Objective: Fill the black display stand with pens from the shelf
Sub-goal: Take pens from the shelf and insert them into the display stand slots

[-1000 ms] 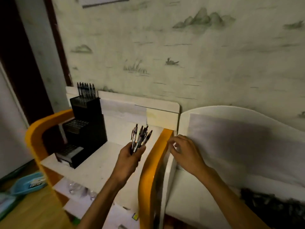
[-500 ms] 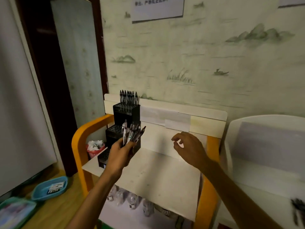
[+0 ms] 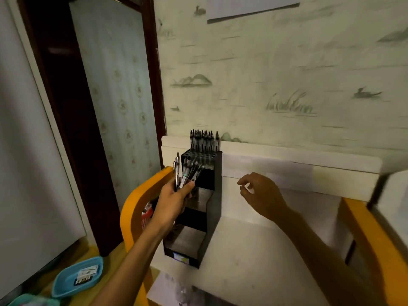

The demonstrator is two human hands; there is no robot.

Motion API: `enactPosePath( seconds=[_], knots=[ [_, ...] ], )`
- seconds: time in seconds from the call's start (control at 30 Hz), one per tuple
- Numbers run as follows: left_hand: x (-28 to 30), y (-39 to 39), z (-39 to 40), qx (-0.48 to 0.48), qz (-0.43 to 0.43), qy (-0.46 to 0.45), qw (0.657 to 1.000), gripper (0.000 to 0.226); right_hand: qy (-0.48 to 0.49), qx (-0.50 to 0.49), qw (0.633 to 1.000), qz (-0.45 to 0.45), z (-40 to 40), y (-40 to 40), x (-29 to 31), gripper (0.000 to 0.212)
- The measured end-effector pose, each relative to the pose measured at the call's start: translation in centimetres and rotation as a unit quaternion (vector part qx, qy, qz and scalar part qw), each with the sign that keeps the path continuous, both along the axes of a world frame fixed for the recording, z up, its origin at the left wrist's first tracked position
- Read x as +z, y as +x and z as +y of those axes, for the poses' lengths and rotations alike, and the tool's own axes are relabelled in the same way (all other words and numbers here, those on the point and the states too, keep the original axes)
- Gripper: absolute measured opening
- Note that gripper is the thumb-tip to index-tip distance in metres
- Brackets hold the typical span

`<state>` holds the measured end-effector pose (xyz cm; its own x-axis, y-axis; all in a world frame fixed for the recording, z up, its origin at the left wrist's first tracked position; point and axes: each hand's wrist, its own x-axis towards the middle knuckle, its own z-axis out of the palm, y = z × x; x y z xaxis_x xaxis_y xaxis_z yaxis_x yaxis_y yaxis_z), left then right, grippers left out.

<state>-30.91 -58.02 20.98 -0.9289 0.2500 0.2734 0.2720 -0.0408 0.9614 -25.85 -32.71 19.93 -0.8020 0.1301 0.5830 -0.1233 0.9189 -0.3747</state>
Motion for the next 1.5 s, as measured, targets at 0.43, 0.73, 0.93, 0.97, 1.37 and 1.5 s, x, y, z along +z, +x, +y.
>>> enactPosePath(
  seconds=[0.43, 0.73, 0.93, 0.97, 1.37, 1.5],
  knots=[
    [0.7, -15.0, -1.9, -0.088, -0.024, 0.046, 0.995, 0.011, 0.008, -0.051, 0.998, -0.026, -4.4, -11.0, 2.1, 0.011],
    [1.8, -20.3, -1.1, -0.153, -0.015, 0.037, 0.987, 0.012, 0.001, -0.109, 0.994, -0.009, -7.0, -13.3, 4.0, 0.017],
    [1.6, -22.5, 0.1, -0.189, -0.002, 0.028, 0.982, 0.015, -0.032, -0.125, 0.992, 0.011, -8.4, -14.6, 5.1, 0.016],
    [1.5, -22.7, 0.4, -0.192, -0.002, 0.031, 0.981, 0.015, -0.028, -0.129, 0.991, 0.010, -8.5, -14.7, 5.2, 0.017],
    [1.6, -24.2, 2.6, -0.238, 0.007, 0.039, 0.971, 0.016, -0.105, -0.149, 0.983, 0.007, -8.1, -16.5, 6.3, 0.014],
    [1.7, -24.4, 2.9, -0.252, 0.002, 0.043, 0.967, 0.018, -0.224, -0.112, 0.968, 0.020, -8.5, -17.3, 6.7, 0.015]
  ],
)
